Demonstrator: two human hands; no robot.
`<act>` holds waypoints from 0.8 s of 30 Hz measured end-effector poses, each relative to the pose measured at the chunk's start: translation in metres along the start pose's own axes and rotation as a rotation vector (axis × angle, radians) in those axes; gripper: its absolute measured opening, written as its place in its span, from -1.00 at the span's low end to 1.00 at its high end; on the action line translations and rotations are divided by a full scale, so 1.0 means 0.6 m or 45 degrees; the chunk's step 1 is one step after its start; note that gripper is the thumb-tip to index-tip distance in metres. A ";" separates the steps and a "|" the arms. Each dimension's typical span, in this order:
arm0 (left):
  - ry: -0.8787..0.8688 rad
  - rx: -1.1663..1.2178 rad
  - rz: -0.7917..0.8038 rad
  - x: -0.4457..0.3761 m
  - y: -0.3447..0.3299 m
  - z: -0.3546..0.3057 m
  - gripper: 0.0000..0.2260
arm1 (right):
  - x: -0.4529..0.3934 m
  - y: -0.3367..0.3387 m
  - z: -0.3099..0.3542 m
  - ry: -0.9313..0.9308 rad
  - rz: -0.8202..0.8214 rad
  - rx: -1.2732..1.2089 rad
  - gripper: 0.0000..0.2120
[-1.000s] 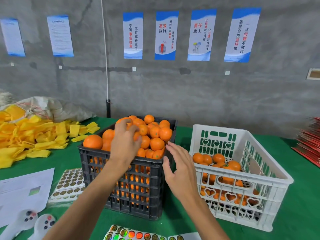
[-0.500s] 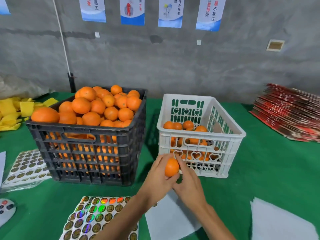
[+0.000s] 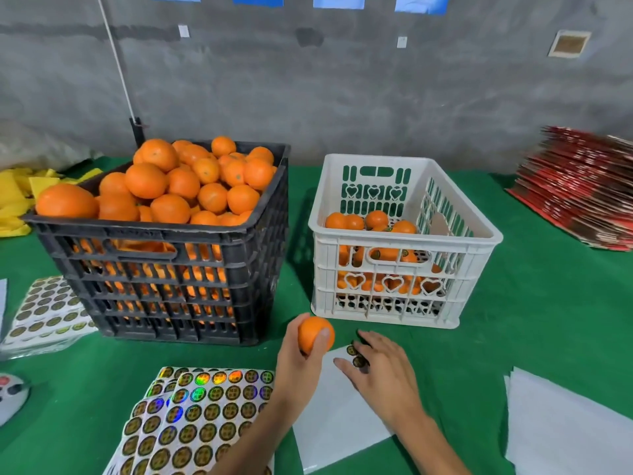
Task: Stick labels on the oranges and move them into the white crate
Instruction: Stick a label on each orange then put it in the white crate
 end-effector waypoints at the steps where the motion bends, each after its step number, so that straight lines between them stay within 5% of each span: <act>1: -0.001 -0.012 0.006 0.000 0.000 0.003 -0.56 | 0.000 -0.001 0.000 -0.019 -0.008 -0.004 -0.35; 7: 0.008 -0.032 0.025 0.000 -0.001 0.008 -0.56 | -0.005 -0.002 0.004 -0.045 -0.155 0.070 -0.68; 15: -0.033 -0.011 0.000 -0.007 0.003 0.010 -0.56 | -0.008 -0.004 0.003 0.060 -0.119 0.145 -0.35; 24: -0.024 0.005 0.025 -0.012 0.004 0.016 -0.52 | -0.009 -0.004 0.001 0.057 -0.123 0.097 -0.57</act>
Point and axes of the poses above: each hand's wrist, its own x-axis away from the middle knuckle, its own y-axis out of the back of the hand, z = x × y, the point moved 1 cm from there along -x, towards the middle knuckle, and after that the axes turned 15 degrees about x, right-handed, at the moved point
